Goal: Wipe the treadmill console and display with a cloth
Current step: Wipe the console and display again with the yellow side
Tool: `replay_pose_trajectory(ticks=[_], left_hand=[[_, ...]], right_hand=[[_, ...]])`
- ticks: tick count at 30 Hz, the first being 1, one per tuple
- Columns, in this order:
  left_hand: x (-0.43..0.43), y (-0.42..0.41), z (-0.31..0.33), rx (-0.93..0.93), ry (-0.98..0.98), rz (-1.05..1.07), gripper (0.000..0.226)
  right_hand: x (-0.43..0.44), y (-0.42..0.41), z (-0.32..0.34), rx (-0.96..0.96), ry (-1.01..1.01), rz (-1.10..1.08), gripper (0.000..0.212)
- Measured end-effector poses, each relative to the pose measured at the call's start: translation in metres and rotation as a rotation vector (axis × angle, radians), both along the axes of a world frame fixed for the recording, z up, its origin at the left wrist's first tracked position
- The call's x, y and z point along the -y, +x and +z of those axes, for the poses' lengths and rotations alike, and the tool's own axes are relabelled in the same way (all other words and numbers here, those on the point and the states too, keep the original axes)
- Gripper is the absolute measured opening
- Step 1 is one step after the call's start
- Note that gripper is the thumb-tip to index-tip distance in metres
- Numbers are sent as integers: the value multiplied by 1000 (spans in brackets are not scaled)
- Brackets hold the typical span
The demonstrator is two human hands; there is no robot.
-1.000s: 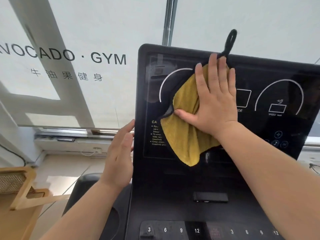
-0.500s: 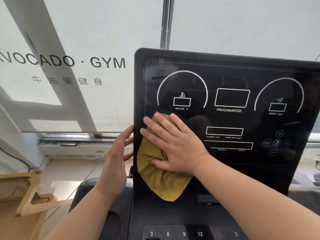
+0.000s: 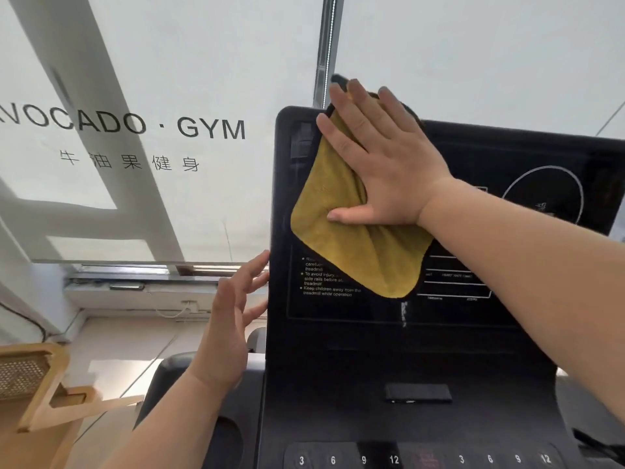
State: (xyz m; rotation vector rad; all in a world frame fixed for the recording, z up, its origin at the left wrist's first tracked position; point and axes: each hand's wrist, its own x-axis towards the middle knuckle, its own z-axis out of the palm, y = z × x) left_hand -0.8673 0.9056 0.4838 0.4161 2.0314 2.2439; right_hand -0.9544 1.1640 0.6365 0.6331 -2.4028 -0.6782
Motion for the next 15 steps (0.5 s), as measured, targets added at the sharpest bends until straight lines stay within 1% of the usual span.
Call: replay_pose_trajectory(ticks=[5, 7, 9, 10, 12, 13, 15], left_hand=[[-6, -3, -5, 7, 47, 81, 107], [-7, -4, -9, 6, 65, 117, 105], [-9, -3, -9, -8, 56, 183, 97], [-12, -2, -8, -55, -12, 241, 87], [-19, 0, -4, -213, -251, 363, 64], [-24, 1, -4, -292, -363, 403, 60], [-35, 2, -7, -398, -486, 427, 61]], right_hand=[[48, 16, -52, 20, -67, -15, 117], [52, 28, -81, 56, -74, 26, 113], [48, 44, -110, 98, -63, 72, 109], [42, 53, -123, 110, -58, 83, 108], [20, 71, -146, 99, -59, 71, 107], [6, 80, -155, 80, -70, 51, 107], [-29, 96, -164, 37, -116, -5, 109]])
